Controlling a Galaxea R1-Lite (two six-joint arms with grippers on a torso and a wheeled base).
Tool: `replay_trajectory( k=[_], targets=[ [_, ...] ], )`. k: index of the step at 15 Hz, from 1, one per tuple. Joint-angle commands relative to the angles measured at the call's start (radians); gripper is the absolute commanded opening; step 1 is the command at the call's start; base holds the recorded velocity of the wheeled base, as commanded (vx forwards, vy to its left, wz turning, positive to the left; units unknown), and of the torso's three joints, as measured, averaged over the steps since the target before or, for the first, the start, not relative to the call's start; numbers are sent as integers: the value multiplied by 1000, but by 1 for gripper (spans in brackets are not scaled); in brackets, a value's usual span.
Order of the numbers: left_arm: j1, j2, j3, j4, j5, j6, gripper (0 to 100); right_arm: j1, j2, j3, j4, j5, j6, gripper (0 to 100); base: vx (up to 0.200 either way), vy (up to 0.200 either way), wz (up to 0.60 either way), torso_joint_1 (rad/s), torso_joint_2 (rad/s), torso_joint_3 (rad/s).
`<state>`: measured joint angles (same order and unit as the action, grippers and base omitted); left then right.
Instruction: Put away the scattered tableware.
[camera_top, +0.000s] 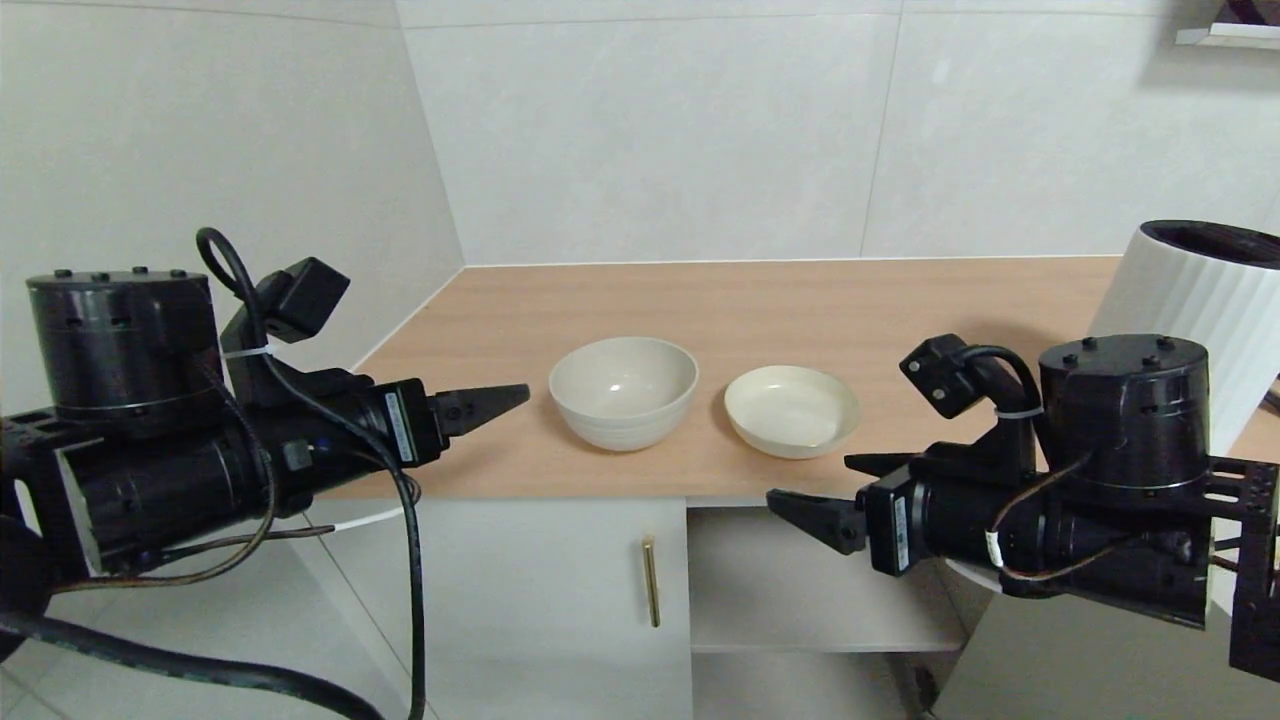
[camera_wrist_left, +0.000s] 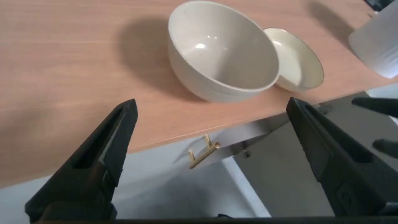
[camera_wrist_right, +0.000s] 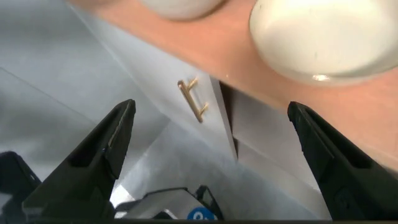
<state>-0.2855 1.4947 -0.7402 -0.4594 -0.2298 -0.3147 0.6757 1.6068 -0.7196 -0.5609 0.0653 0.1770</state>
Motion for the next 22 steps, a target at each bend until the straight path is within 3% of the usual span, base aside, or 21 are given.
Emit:
replay_trajectory(
  k=[1, 2, 4, 5, 6, 7, 10, 12, 14, 16, 20, 22],
  targets=[
    [-3, 19, -8, 5, 3, -6, 100, -12, 27, -1, -36, 1, -1, 100, 0, 0, 0, 76, -168, -90],
    [-3, 22, -19, 16, 4, -23, 100, -25, 44, -9, -74, -2, -1, 100, 0, 0, 0, 41, -95, -56],
    [-4, 29, -62, 48, 4, -123, 100, -59, 88, -116, -24, -68, 4, 100, 0, 0, 0, 11, -25, -18],
    [-4, 29, -62, 48, 4, -123, 100, -59, 88, -121, -19, -71, 4, 100, 0, 0, 0, 0, 0, 0],
    [-4, 55, -116, 82, 20, -222, 100, -65, 99, -248, 157, -147, 65, 100, 0, 0, 0, 0, 0, 0],
    [-7, 84, -145, 87, 50, -271, 100, -65, 104, -302, 231, -154, 130, 100, 0, 0, 0, 0, 0, 0],
    [-32, 167, -199, 97, 138, -311, 100, -88, 154, -359, 268, -200, 182, 100, 0, 0, 0, 0, 0, 0],
    [-46, 179, -205, 110, 141, -316, 100, -104, 186, -371, 225, -231, 182, 100, 0, 0, 0, 0, 0, 0],
    [-57, 197, -229, 123, 142, -365, 100, -116, 182, -376, 230, -231, 182, 100, 0, 0, 0, 0, 0, 0],
    [-60, 214, -249, 156, 142, -385, 100, -127, 183, -396, 251, -231, 185, 100, 0, 0, 0, 0, 0, 0],
    [-69, 280, -297, 192, 144, -465, 100, -156, 196, -500, 430, -231, 252, 100, 0, 0, 0, 0, 0, 0],
    [-76, 306, -301, 192, 144, -481, 100, -165, 209, -503, 435, -233, 254, 100, 0, 0, 0, 0, 0, 0]
  ],
)
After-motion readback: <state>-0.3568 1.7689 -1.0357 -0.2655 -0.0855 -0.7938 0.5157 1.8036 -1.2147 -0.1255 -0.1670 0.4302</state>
